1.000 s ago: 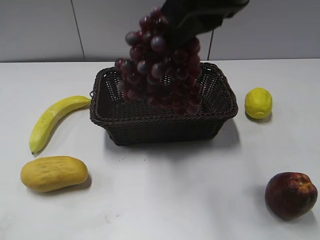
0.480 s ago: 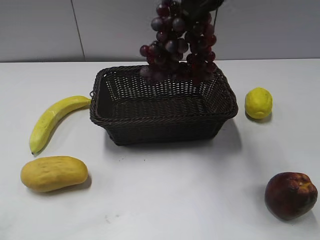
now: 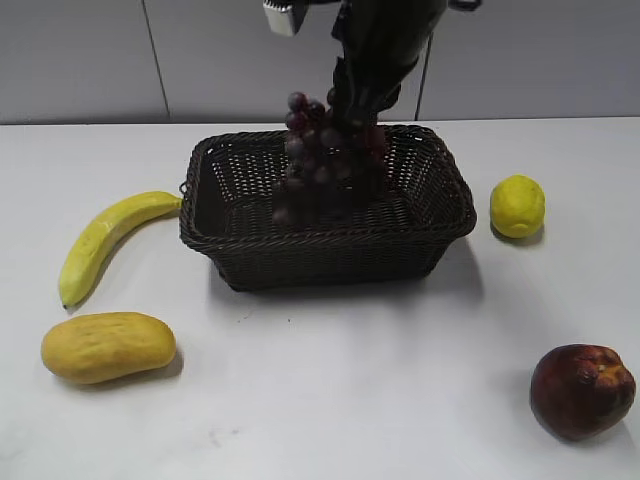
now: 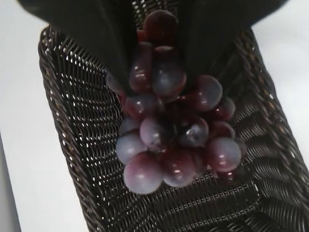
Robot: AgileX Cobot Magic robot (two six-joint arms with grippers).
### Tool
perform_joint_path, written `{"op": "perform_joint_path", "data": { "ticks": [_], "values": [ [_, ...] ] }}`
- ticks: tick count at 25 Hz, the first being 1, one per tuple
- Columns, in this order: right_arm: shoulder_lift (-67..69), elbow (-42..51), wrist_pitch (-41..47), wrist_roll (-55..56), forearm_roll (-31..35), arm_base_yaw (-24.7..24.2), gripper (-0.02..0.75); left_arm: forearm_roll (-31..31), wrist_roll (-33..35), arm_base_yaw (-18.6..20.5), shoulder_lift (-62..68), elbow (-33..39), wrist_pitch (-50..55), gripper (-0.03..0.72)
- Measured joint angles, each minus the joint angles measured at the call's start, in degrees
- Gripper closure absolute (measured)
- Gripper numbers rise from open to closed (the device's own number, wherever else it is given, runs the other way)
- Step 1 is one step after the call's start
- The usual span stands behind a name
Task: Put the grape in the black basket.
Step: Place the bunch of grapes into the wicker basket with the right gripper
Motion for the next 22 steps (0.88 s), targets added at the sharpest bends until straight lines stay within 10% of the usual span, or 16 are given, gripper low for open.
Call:
{"op": "perform_joint_path", "data": {
  "ticks": [18, 22],
  "values": [
    [12.79, -0.28, -12.05, -1.49, 0.15, -0.06, 0.578, 0.0, 0.0, 0.0, 0.0, 0.0, 0.0, 0.454],
    [12.79, -0.29, -11.43, -0.17, 0.05, -0.06, 0.376, 0.0, 0.0, 0.0, 0.0, 0.0, 0.0, 0.454]
  ]
}}
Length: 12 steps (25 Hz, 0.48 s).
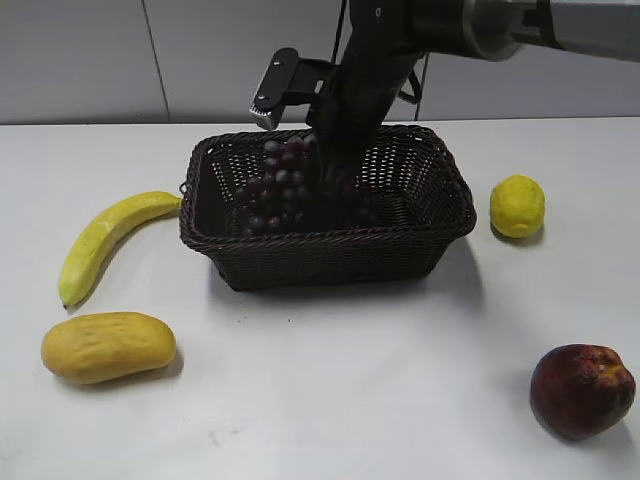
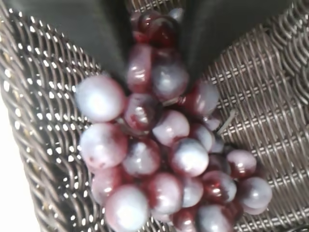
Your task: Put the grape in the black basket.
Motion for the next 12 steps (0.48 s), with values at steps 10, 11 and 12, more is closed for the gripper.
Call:
{"op": "perform_joint_path", "data": {
  "ticks": [10, 11, 12],
  "values": [
    [-2.75, 0.0, 1.21, 6.33, -2.91, 0.0, 0.105, 0.0, 0.0, 0.0, 0.0, 0.0, 0.0, 0.451],
    [-3.78, 0.0, 1.6, 7.22, -2.91, 0.0, 0.105, 0.0, 0.0, 0.0, 0.0, 0.0, 0.0, 0.451],
    [-4.7, 0.0, 2.21, 8.72, -2.91, 0.0, 0.105, 0.0, 0.0, 0.0, 0.0, 0.0, 0.0, 0.451]
  ]
}}
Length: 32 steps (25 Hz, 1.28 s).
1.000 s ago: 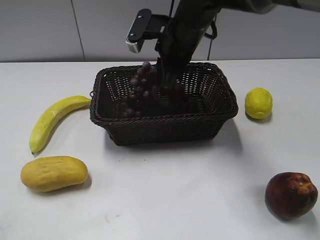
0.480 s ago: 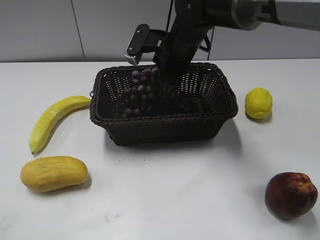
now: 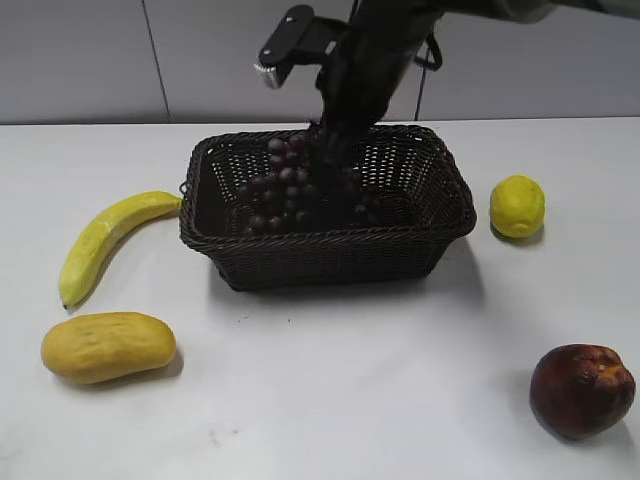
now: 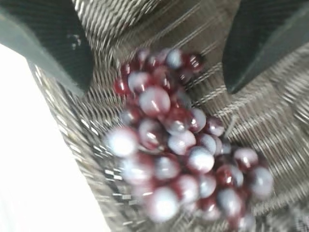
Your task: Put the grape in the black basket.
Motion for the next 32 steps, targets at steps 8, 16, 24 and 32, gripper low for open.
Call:
{"op": "perform_joint_path", "data": {
  "ticks": [8, 16, 24, 32],
  "values": [
    [-6.34, -0.04, 12.03, 21.68, -3.37, -4.64, 0.104, 0.0, 0.0, 0.0, 0.0, 0.0, 0.0, 0.451],
    [-9.49, -0.06, 21.02, 32.94, -3.28, -16.47, 0.108, 0.0, 0.0, 0.0, 0.0, 0.0, 0.0, 0.45],
    [-19.49, 4.4, 21.07, 34.03, -0.7, -25.14, 0.129, 0.0, 0.0, 0.0, 0.0, 0.0, 0.0, 0.449],
    [-33.39, 22.95, 21.07, 33.58, -1.96, -28.54, 0.141, 0.0, 0.0, 0.0, 0.0, 0.0, 0.0, 0.457]
  ]
}}
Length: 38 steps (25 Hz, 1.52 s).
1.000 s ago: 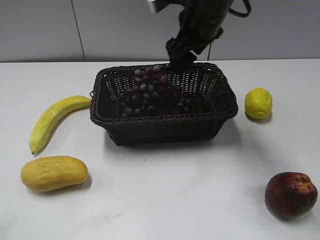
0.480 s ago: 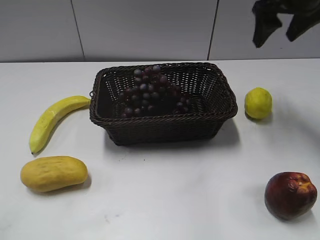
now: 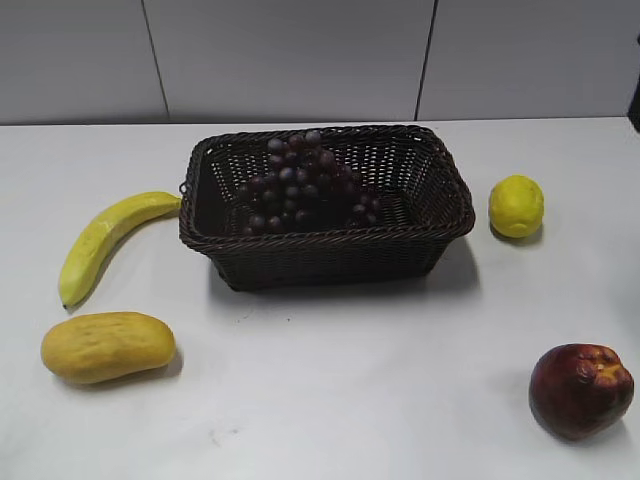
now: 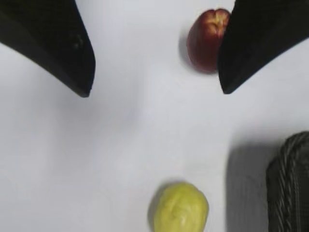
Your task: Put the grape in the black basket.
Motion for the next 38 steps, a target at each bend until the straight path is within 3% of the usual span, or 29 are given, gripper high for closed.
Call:
{"op": "perform_joint_path", "data": {
  "ticks": [9, 19, 28, 38],
  "values": [
    [-20.87, 25.6, -5.3, 0.0, 0.31, -0.02, 0.144, 0.0, 0.0, 0.0, 0.0, 0.0, 0.0, 0.459],
    [-37.39, 44.91, -7.95, 1.28, 0.43, -0.02, 0.144, 0.0, 0.0, 0.0, 0.0, 0.0, 0.0, 0.459],
    [-51.46, 54.93, -8.73, 2.65, 0.43, -0.02, 0.144, 0.0, 0.0, 0.0, 0.0, 0.0, 0.0, 0.459],
    [-64.64, 55.25, -8.55, 2.91, 0.43, -0.02, 0.144, 0.0, 0.0, 0.0, 0.0, 0.0, 0.0, 0.459]
  ]
}}
